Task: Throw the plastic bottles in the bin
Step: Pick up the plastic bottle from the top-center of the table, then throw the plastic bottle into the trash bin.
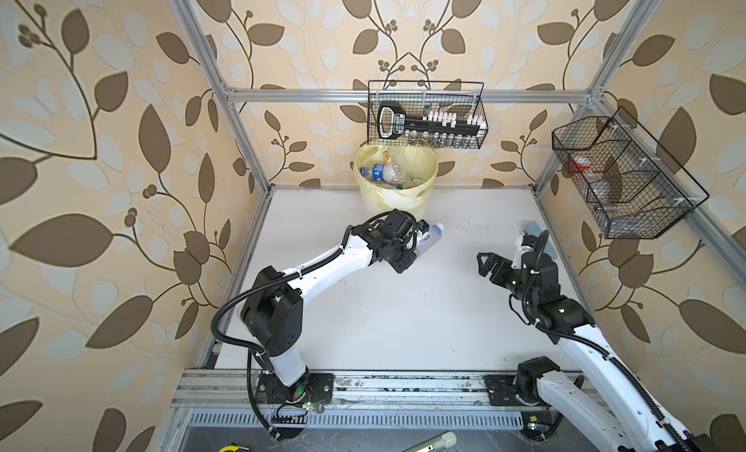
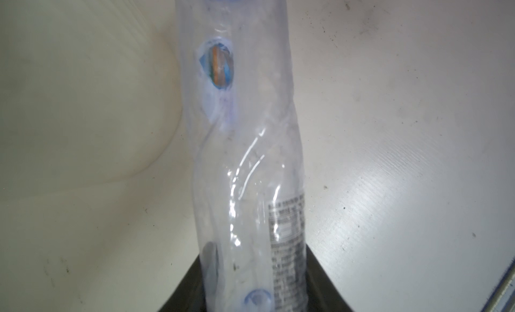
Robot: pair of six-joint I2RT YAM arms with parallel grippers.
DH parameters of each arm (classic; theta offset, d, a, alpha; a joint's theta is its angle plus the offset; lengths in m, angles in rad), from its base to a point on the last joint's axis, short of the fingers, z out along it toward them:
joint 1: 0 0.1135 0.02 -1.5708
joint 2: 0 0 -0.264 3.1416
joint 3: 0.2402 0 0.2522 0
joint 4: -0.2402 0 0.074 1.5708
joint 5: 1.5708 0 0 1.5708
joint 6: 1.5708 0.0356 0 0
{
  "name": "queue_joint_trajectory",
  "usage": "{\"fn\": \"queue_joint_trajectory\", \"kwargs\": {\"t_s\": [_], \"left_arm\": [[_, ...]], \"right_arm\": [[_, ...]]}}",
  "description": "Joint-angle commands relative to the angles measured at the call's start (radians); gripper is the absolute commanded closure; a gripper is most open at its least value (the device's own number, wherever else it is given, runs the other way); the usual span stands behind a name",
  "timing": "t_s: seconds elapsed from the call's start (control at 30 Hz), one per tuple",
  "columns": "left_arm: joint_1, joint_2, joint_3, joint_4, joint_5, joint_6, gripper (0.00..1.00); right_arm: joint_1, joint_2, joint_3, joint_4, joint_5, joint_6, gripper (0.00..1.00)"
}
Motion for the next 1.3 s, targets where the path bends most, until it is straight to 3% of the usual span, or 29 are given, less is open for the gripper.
{"fn": "queue_joint_trajectory", "kwargs": {"t_s": [0.0, 0.17, 0.37, 0.8, 1.03, 1.27], "left_arm": [[-0.011, -0.101, -0.015, -0.05, -0.004, 0.031, 0.56], [-0.011, -0.18, -0.029, -0.077, -0.103, 0.013, 0.57], [-0.01, -0.257, 0.001, -0.132, -0.144, 0.028, 0.58], [0.022, -0.315, 0.138, -0.215, -0.264, -0.008, 0.6], [0.091, -0.359, 0.185, -0.237, -0.268, -0.004, 0.61], [0.185, -0.453, 0.12, -0.249, -0.258, -0.009, 0.61]], "right_arm": [[-0.003, -0.017, -0.025, -0.032, -0.013, 0.018, 0.0], [-0.003, -0.025, -0.025, -0.038, -0.024, 0.029, 0.0], [-0.004, -0.024, -0.024, -0.04, -0.034, 0.036, 0.0], [-0.003, -0.023, -0.024, -0.033, -0.043, 0.051, 0.0], [-0.003, -0.01, -0.024, -0.013, -0.055, 0.063, 0.0], [-0.003, 0.002, -0.023, 0.006, -0.062, 0.07, 0.0]]}}
